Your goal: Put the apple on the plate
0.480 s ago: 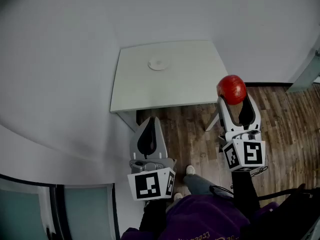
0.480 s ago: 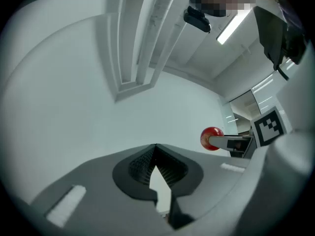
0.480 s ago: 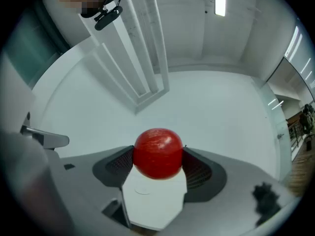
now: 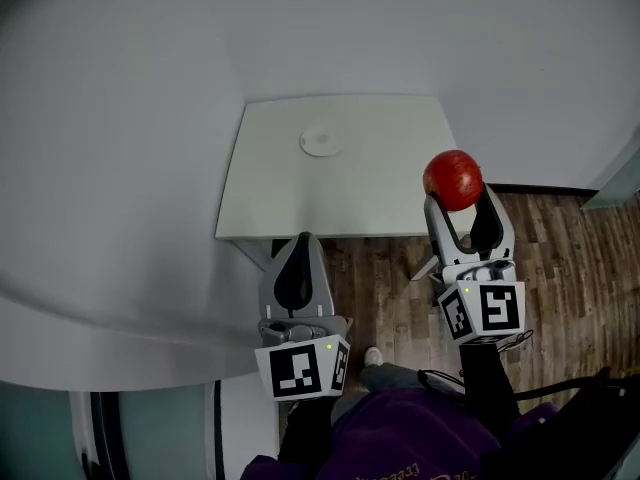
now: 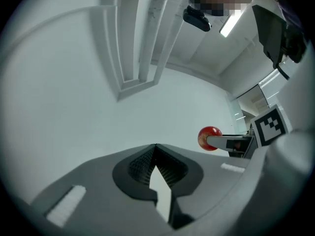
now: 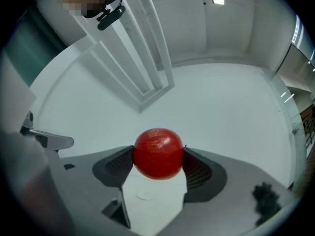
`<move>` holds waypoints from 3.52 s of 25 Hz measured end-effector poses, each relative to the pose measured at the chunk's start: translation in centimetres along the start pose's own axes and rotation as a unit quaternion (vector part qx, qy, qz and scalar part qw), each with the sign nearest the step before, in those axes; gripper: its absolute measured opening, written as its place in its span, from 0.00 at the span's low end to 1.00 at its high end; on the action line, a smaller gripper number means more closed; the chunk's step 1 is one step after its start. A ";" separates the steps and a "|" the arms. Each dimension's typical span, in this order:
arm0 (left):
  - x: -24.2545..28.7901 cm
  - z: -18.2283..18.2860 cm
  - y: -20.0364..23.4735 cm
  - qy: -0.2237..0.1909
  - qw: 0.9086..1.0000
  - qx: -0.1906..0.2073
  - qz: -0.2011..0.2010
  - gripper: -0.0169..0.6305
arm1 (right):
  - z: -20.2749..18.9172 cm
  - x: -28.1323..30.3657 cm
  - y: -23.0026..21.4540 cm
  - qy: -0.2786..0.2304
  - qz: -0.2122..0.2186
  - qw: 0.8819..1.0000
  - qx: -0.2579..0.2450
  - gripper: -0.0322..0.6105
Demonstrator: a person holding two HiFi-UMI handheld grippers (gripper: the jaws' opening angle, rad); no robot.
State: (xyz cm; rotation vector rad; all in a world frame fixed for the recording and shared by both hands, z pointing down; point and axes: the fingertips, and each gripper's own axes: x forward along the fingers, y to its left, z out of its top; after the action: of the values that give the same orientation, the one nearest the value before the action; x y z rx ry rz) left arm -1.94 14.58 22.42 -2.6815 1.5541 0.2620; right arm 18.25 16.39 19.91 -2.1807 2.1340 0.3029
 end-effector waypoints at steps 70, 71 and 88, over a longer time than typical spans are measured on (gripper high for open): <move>29.3 -15.2 19.5 0.122 0.992 -0.044 0.001 0.04 | -22.3 35.8 6.8 0.170 0.055 0.984 0.026 0.56; 29.5 -15.5 19.5 0.126 0.991 -0.046 -0.001 0.04 | -22.8 36.1 6.8 0.173 0.057 0.983 0.026 0.56; 30.9 -20.8 20.6 0.175 0.983 -0.053 0.008 0.04 | -32.1 38.3 8.6 0.255 0.086 0.963 0.022 0.56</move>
State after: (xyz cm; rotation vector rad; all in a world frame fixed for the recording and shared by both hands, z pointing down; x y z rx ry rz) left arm -1.96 -24.57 39.11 -2.9246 1.6882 -0.1408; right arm 13.04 -27.58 44.61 -2.2327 2.5549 -0.3377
